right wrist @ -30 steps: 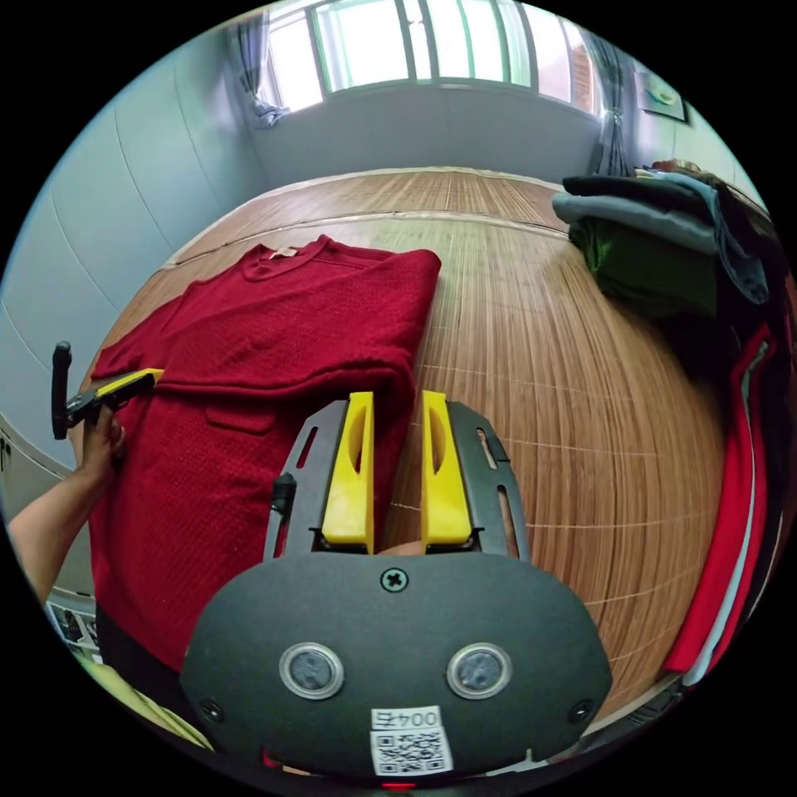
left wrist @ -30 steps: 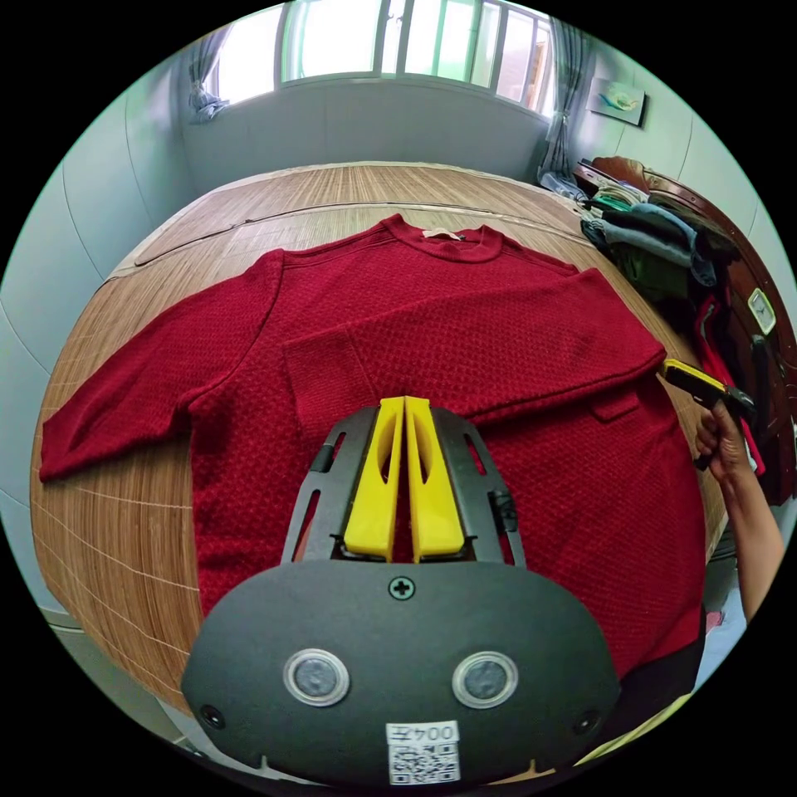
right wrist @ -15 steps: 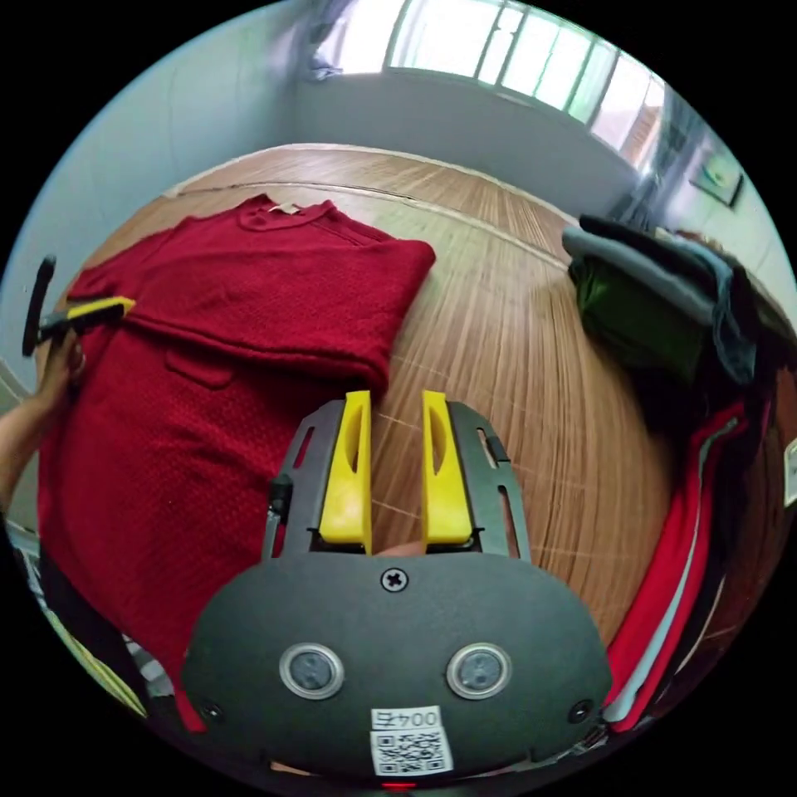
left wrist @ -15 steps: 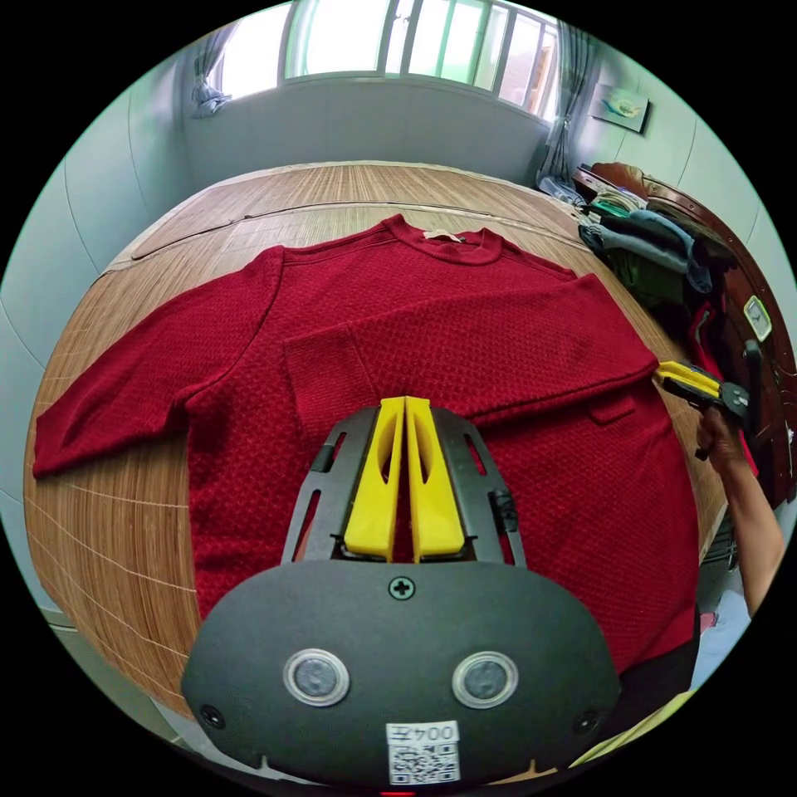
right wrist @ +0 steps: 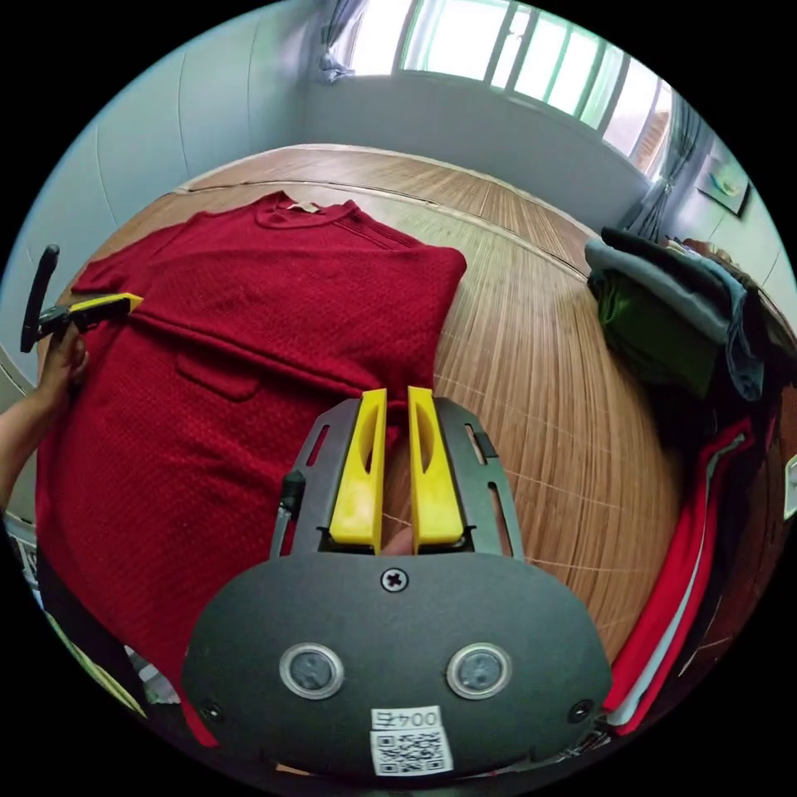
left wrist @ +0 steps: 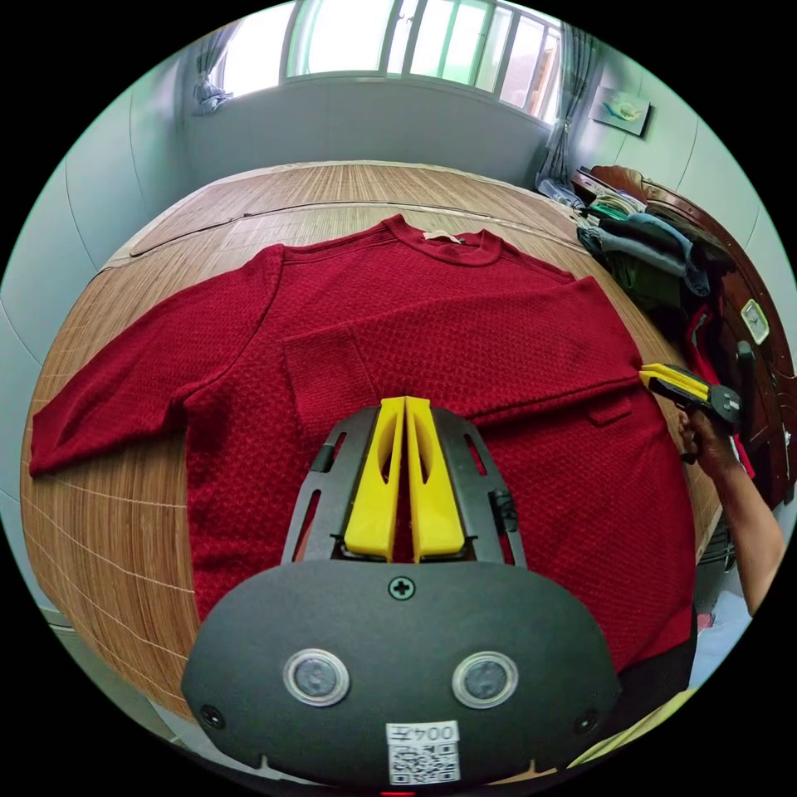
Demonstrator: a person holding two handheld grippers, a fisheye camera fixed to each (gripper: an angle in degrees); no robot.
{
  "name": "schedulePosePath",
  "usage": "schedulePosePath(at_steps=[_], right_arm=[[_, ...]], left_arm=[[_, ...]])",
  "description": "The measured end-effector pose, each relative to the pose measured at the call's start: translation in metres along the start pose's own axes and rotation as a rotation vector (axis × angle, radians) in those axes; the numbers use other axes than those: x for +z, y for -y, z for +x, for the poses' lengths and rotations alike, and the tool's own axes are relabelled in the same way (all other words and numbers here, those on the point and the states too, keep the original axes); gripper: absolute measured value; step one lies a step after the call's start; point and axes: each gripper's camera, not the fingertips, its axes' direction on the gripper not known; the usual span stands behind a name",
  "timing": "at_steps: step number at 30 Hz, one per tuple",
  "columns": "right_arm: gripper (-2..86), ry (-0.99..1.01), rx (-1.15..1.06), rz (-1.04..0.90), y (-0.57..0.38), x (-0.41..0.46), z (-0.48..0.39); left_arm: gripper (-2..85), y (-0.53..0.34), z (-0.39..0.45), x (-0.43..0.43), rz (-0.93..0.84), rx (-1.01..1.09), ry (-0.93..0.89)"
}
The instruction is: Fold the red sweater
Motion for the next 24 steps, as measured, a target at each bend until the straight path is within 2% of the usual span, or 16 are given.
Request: schedulePosePath(at_steps=[4, 8, 10, 13, 14, 24], right_arm=[[10.8, 0.120, 0.124, 0.040, 0.003, -0.052, 0.013], [15.4, 0.290, 0.169, 0.056, -0.011, -0.083, -0.025], [16.7, 0.257, 0.150, 0.008, -0.021, -0.074, -0.054], [17.9, 0.104, 0.113, -0.089, -0.042, -0.033, -0.094], [17.1, 0.070, 0.099, -0.025, -0.046, -0.041, -0.100], [16.1, 0.139, 0.098, -0.025, -0.050, -0.038, -0.094]], left_arm=[[0.6, -0.001, -0.008, -0.004, 0.000, -0.003, -0.006], [0.5, 0.000, -0.018, -0.008, -0.002, -0.006, -0.009], [0.5, 0.000, -0.023, -0.010, -0.003, -0.007, -0.012], [0.5, 0.001, -0.034, -0.013, -0.003, -0.012, -0.023], [0.5, 0.002, -0.038, -0.014, -0.003, -0.014, -0.026], [0.4, 0.021, -0.086, -0.033, -0.027, -0.035, -0.097]])
